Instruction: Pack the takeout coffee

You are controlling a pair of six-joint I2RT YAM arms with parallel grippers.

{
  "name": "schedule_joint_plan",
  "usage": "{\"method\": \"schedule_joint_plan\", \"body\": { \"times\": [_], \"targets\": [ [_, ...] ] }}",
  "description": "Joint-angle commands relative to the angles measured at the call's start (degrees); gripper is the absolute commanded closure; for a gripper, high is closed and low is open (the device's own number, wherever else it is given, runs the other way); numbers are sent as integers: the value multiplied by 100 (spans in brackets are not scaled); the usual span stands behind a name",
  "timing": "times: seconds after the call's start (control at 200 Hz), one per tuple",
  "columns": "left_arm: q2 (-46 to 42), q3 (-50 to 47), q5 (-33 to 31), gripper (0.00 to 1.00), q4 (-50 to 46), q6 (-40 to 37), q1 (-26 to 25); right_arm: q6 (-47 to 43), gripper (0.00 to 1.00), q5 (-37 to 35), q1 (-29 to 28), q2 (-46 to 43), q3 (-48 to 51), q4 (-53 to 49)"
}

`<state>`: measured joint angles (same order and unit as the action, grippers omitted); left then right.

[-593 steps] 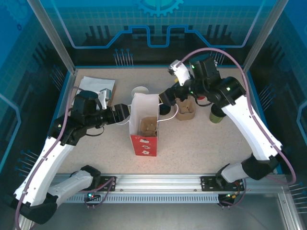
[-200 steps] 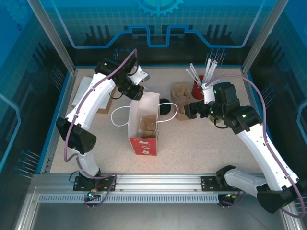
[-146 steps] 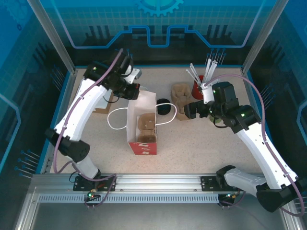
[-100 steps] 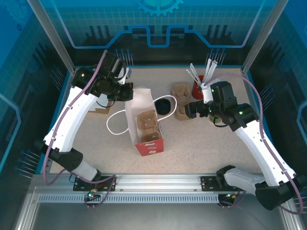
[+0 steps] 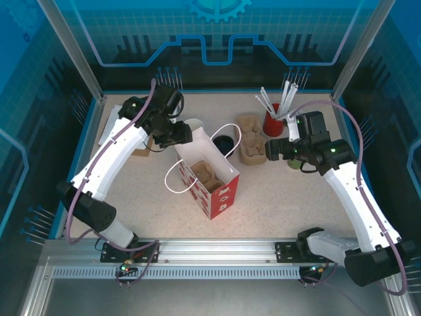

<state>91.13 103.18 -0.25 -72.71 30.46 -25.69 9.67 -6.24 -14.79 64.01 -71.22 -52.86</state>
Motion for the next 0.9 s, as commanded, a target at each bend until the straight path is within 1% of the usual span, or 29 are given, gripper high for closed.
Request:
{"method": "schedule_joint_plan", "body": {
  "times": [0.0, 0.055, 0.14, 0.3, 0.39, 0.525, 0.645, 0.895],
  "targets": [
    [-433, 70, -120, 39, 75, -332, -12, -130, 0, -188, 389, 64, -131, -480],
    [-631, 71, -284, 36, -21, -545, -6, -147, 0, -175, 625, 132, -197, -667],
    [-1042, -127, -590, 32, -14, -778, -6, -257, 0, -122, 962, 278, -193, -853],
    [-2239, -1252, -777, 21, 961, -928, 11, -411, 0, -22, 1408, 748, -23, -883],
    [-2873, -1932, -774, 13, 1545, -903, 23, -375, 0, 47, 1617, 1018, 71, -718],
    [-3497, -2615, -770, 1, 1900, -805, 95, -341, 0, 41, 1806, 1317, 117, -449],
    [-3684, -2867, -706, 1, 1823, -768, 195, -432, 0, -69, 1885, 1624, 57, -419],
    [-3761, -3058, -625, 1, 1755, -744, 242, -570, 0, 21, 1990, 2050, -5, -264]
  ]
}}
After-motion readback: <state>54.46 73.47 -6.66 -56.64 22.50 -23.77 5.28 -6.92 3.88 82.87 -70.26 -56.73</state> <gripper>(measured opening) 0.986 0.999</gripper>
